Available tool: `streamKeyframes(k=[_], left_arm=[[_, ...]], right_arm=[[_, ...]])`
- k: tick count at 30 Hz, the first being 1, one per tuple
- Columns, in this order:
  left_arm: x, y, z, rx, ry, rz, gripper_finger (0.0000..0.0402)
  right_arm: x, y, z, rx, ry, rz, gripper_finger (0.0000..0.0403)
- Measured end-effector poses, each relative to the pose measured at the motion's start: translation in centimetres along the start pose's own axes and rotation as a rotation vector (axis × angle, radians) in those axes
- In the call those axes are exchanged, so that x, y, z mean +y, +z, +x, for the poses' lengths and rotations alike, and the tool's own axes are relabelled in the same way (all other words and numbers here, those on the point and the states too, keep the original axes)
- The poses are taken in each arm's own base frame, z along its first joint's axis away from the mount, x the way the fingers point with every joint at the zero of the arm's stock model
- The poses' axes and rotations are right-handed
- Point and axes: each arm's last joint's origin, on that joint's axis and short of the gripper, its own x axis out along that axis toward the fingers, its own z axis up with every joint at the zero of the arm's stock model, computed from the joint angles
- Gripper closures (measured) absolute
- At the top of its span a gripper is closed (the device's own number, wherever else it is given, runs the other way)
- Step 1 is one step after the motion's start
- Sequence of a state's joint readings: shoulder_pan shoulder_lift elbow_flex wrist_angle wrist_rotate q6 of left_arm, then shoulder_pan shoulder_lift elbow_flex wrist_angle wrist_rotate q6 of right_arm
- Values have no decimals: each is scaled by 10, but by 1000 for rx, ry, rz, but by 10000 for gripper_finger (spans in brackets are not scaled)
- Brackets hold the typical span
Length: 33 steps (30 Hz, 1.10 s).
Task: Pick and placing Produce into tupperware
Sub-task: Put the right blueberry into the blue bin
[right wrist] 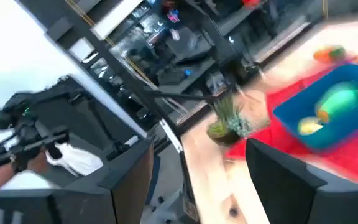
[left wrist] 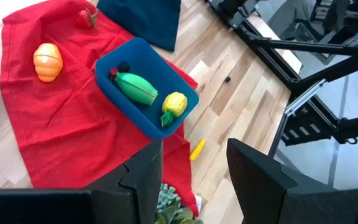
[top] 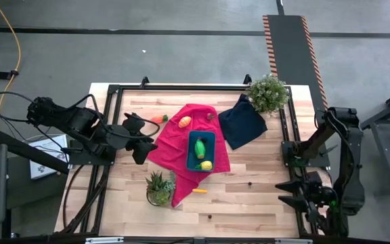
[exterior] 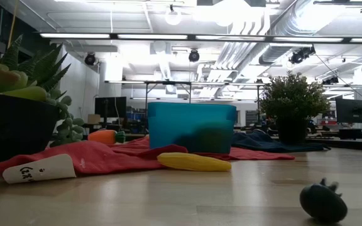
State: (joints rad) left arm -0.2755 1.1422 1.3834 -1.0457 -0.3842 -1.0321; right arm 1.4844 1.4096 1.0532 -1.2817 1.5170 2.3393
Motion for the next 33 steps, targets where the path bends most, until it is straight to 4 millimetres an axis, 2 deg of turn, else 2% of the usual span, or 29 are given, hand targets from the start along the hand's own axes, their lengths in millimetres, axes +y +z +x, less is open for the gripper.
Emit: streamKeyframes(k=[9, 22, 27, 33], left_arm=[[0, -1, 0, 14, -5, 5, 236], [-1, -2, 0, 52, -26, 34, 236], [-1, -2, 0, 61, -31, 40, 236], [-1, -3, 0, 77, -42, 63, 236]], right_arm=[[-38, -20, 28, -33, -144, -29, 156], [-74, -40, 48, -83, -216, 56, 156], [-79, -53, 57, -81, -236, 97, 156], [-77, -55, 61, -65, -247, 77, 156]])
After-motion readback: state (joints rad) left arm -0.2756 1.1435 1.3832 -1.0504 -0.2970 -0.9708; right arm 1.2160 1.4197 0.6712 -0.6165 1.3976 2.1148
